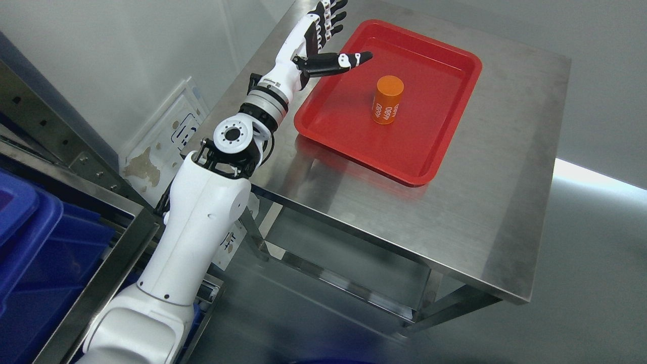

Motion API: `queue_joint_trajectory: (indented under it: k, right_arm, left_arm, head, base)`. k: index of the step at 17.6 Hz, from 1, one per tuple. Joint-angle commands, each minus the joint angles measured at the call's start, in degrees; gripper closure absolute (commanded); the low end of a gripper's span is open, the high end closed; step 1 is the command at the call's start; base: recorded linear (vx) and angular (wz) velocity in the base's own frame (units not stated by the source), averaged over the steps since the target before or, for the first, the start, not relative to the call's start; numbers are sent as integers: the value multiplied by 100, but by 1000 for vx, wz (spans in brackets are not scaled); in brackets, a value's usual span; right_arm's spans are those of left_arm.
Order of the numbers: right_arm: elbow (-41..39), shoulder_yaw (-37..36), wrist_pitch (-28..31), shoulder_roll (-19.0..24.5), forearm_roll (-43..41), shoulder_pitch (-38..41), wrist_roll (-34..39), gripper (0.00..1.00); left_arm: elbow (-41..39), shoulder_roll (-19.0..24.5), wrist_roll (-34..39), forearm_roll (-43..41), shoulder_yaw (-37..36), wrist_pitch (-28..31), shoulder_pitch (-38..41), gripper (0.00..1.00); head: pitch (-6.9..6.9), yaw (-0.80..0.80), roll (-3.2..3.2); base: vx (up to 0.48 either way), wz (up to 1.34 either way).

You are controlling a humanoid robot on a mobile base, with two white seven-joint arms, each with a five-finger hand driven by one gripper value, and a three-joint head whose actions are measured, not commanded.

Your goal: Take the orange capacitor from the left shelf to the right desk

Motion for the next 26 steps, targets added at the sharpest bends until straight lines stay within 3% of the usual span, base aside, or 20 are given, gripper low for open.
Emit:
queue_joint_trajectory:
  k: [1,4,26]
  right_arm:
    - [-100,-62,5,-100,35,133,0,0]
    - [-100,-62,5,-100,35,132,0,0]
    - [-100,-62,5,-100,35,133,0,0]
  left_arm:
    - [-1871,100,1,54,588,-260,1149,0]
    - [-1871,100,1,45,553,-542,1431,0]
    - [-1871,100,335,10,755,-683,1678,0]
  head:
    - [0,0,0]
    - [0,0,0]
    - [0,0,0]
  base:
    - [0,0]
    - [0,0]
    - [0,0]
